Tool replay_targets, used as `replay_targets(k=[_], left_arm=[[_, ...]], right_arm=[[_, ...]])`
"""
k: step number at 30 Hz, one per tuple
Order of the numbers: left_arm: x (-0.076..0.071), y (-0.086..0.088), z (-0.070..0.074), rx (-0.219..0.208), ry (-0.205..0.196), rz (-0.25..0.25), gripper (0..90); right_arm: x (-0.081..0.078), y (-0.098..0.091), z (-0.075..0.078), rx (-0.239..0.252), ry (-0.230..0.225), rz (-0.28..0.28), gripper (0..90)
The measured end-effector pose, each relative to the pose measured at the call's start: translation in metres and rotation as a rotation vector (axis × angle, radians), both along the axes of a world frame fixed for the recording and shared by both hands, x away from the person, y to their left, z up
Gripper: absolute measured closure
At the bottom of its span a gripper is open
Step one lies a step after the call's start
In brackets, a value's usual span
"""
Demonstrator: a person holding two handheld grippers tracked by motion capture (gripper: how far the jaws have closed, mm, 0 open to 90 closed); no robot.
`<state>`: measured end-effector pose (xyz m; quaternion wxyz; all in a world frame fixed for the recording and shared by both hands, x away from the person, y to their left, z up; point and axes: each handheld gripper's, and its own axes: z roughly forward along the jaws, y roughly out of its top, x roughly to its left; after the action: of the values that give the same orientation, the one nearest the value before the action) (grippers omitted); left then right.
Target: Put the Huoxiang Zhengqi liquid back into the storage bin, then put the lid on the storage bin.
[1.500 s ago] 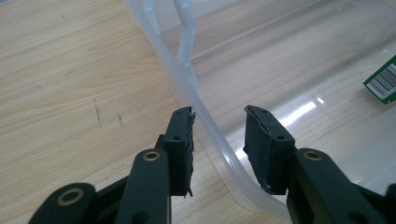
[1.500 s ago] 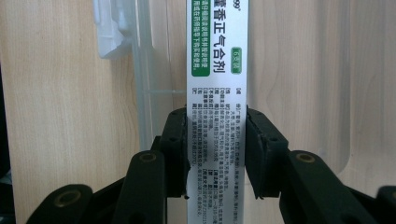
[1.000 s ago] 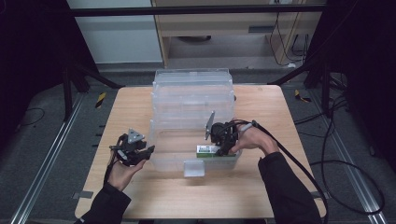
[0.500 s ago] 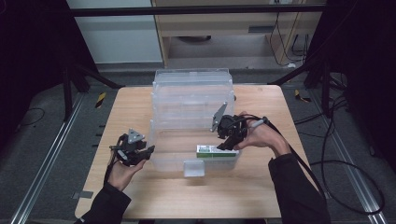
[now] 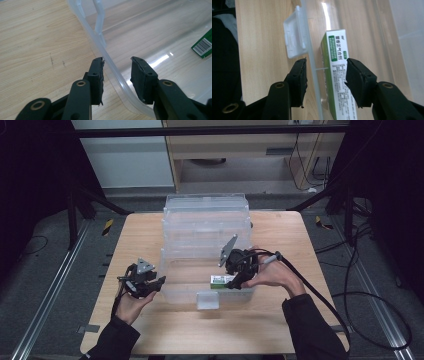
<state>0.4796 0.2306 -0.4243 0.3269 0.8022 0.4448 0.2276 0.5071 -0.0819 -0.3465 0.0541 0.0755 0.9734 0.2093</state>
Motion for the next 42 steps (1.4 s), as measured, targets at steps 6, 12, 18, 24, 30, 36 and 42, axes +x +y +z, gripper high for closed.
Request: replay_targets(k=[6,12,18,24,30,36,42], left_arm=[[0.000,0.000,0.000,0.003,-0.001,0.001,61.7],[0.000,0.000,0.000,0.002,0.000,-0.002,61.6],[0.000,0.000,0.000,0.002,-0.001,-0.001,61.8],[0.000,0.000,0.000,0.005,-0.002,0.000,61.8],[0.000,-0.001,0.001,0.006,-0.007,0.003,61.5],[0.000,-0.001,0.003,0.007,-0.016,0.000,59.3],[-0.003,0.001,0.011,-0.005,-0.042,0.000,56.7]], right_arm=[[-0.004,0.007,-0.006,0.006,0.010,0.014,50.6],[-0.007,0.015,-0.017,0.000,0.018,0.012,50.1],[-0.010,0.020,-0.028,-0.012,0.035,0.036,53.8],[-0.007,0.024,-0.035,-0.015,0.044,0.045,56.3],[-0.008,0.026,-0.044,-0.031,0.064,0.052,57.2],[-0.008,0.027,-0.053,-0.025,0.059,0.066,60.2],[-0.006,0.028,-0.055,-0.028,0.066,0.063,62.5]])
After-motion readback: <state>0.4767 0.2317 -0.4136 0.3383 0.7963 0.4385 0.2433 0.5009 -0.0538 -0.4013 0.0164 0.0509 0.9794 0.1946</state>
